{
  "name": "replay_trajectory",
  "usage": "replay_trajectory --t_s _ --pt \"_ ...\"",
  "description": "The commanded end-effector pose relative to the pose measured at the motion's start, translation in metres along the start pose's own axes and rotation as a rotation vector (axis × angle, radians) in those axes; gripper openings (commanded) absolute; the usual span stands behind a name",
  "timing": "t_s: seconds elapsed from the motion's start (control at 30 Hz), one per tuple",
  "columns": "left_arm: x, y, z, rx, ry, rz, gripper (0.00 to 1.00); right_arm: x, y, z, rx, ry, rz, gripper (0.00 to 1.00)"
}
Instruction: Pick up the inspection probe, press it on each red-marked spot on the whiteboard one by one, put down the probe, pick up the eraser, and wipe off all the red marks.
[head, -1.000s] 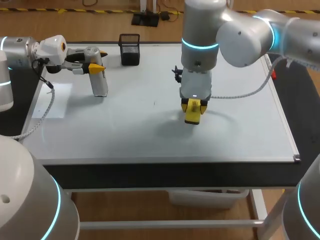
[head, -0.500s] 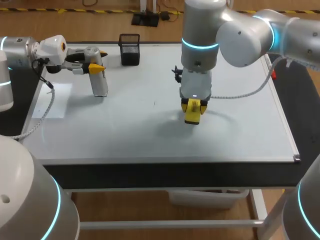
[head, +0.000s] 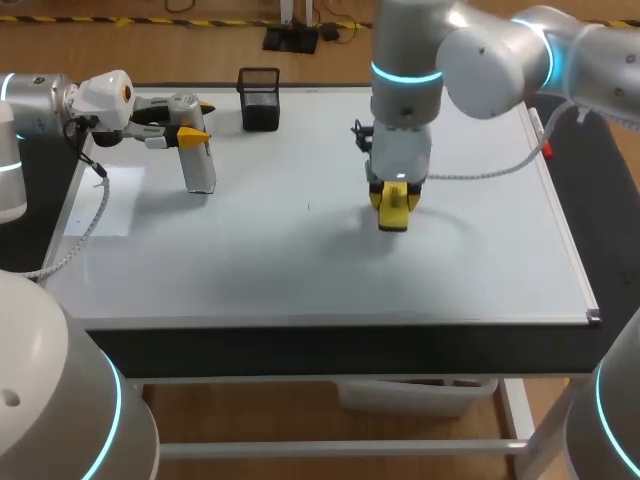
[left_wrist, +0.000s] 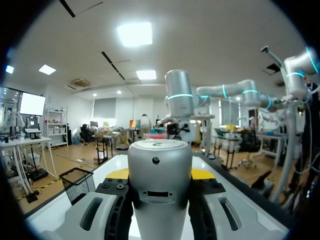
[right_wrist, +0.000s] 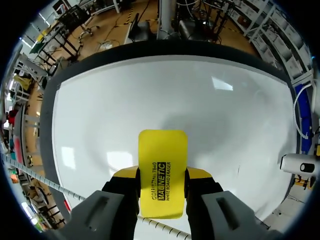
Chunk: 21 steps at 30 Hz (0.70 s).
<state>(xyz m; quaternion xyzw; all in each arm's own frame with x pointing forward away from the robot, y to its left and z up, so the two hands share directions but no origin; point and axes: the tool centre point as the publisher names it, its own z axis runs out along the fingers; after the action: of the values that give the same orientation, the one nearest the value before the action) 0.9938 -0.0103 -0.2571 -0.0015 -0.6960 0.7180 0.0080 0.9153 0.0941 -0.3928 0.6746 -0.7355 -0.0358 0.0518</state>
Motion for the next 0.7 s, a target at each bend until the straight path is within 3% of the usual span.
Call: replay_trajectory --t_s 0.03,0.4,0.7 --pt "0.001 -0.001 0.001 0.0 -0.002 0.003 0.0 -0.003 -0.031 -0.005 -0.039 0.029 -0.008 0.0" --pt "0.001 -0.001 0.001 0.0 -0.002 0.003 0.0 -0.002 -0.095 -0.022 -0.034 0.067 -0.019 0.0" --pt "0.001 -0.001 0.001 0.0 -0.002 0.003 0.0 -0.011 -0.145 -0.029 -0.049 0.031 -0.063 0.0"
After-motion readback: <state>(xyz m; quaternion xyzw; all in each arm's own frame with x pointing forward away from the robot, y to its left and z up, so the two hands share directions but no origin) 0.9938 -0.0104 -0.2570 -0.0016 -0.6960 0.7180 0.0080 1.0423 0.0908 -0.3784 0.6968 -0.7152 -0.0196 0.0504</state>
